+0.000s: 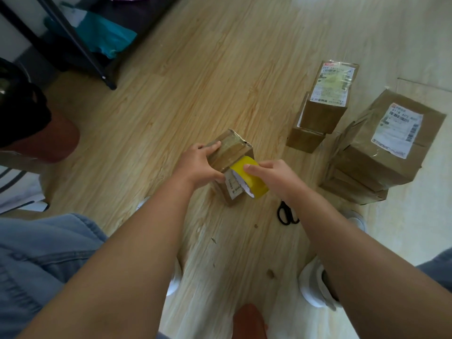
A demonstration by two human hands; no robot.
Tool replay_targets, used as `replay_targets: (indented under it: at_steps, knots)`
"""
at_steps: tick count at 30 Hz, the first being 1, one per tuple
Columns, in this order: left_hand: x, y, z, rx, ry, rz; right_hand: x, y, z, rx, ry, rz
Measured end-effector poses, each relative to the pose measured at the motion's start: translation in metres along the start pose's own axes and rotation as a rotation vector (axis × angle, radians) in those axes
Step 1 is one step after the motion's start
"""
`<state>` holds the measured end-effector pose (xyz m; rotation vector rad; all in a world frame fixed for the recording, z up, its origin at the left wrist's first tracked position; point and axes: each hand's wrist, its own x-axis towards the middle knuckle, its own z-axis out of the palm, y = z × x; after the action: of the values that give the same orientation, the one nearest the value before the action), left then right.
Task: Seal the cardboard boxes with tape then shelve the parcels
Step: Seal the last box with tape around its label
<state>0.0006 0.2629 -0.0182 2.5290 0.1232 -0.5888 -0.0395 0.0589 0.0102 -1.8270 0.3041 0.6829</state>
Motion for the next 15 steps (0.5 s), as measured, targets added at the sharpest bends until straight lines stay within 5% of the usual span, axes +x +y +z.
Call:
replay_targets:
  at_steps: [10,15]
  knots:
    - [0.012,-0.011,0.001,-0.125,-0.026,-0.003,0.021,0.031,0.017,-0.211,0.199,0.114]
    - [0.016,-0.015,0.000,-0.225,-0.041,-0.014,0.026,0.048,0.025,-0.106,0.207,0.168]
